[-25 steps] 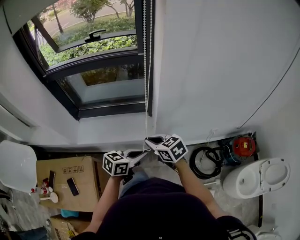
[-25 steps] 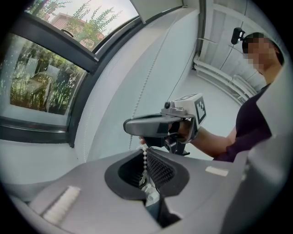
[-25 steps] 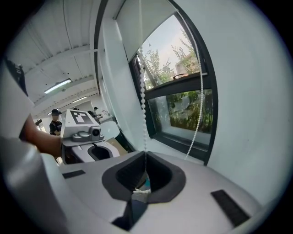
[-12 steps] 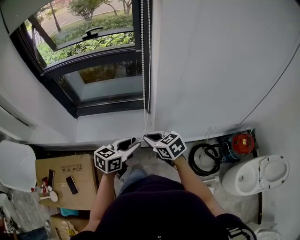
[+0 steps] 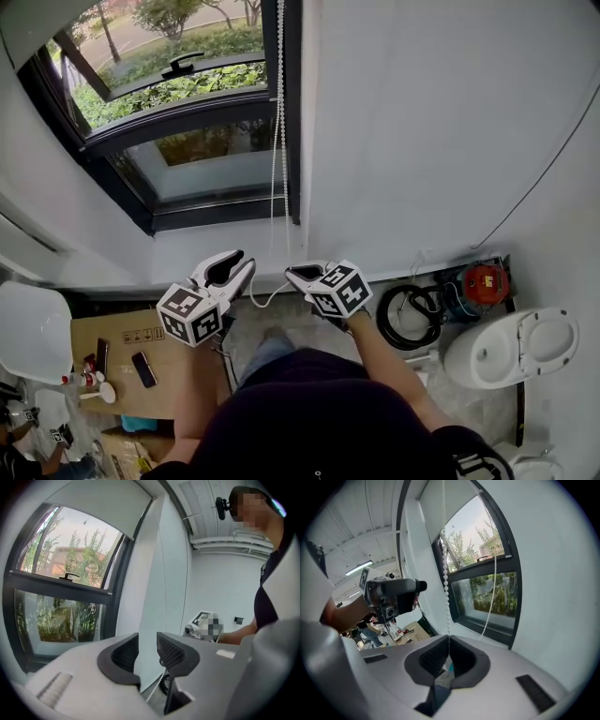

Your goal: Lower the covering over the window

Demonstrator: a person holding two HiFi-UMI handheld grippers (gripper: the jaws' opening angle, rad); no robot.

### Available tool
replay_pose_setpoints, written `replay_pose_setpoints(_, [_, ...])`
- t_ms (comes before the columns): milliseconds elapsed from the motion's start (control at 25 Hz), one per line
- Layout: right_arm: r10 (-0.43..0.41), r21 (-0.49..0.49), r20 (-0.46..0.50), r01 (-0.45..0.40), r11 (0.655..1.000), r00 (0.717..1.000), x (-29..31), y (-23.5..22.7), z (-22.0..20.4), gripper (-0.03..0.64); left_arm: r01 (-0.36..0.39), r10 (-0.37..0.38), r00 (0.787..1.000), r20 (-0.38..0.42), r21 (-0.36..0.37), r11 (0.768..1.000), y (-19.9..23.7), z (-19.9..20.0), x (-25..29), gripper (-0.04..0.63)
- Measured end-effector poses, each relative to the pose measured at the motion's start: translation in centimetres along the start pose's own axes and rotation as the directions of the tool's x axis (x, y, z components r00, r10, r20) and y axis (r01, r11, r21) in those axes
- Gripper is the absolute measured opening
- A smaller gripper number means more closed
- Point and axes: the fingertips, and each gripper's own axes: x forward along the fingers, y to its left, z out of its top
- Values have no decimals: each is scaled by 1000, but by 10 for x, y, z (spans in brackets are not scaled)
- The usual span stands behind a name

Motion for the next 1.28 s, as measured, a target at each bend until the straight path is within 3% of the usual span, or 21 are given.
replay_pose_setpoints(120, [-2,1,2,2,1000,1000,0,-1,-1,15,24,-27,997,74,35,999,-8,30,-2,127])
replay_pose_setpoints(320, [0,-1,2,0,1000,1000,0,1,-1,17,86,-101,987,125,114,990,-32,66,10,127])
replay_pose_setpoints(600, [10,3,5,-10,1000,1000,1,5,0,15,181,-198,975,104,153,972,-56,82,44,127])
replay_pose_setpoints(760, [12,3,7,-12,1000,1000,-1,6,0,17,166,-175,983,58,137,977,-54,75,63,125])
replay_pose_setpoints(840, [7,5,8,-7,1000,1000,-2,5,-1,17,152,-157,987,35,119,981,-52,71,69,20])
replay_pose_setpoints(1000, [-5,4,-25,5,1000,1000,-2,1,-8,15,204,-205,979,17,47,978,-57,63,73,14])
replay_pose_setpoints(1160, [-31,-44,-155,24,999,987,9,1,-42,17,188,-180,979,-92,87,978,-55,26,75,14])
replay_pose_setpoints(1280, [5,8,-188,-4,1000,982,15,7,-60,17,205,-203,975,-87,6,979,-56,7,71,14])
